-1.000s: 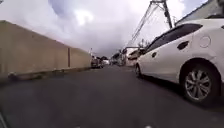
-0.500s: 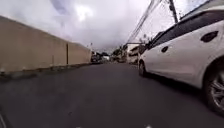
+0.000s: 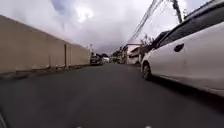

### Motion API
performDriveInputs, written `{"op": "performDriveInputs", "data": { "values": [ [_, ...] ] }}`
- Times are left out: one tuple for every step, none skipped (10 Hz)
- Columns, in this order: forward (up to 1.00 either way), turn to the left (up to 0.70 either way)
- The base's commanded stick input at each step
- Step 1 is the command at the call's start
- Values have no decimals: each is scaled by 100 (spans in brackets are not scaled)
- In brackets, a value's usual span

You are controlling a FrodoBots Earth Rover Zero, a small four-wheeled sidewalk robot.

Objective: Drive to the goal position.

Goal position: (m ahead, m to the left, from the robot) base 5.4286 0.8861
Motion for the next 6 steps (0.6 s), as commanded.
{"op": "performDriveInputs", "data": {
  "values": [
    [100,0],
    [100,0],
    [100,0],
    [100,0],
    [100,0],
    [100,0]
  ]
}}
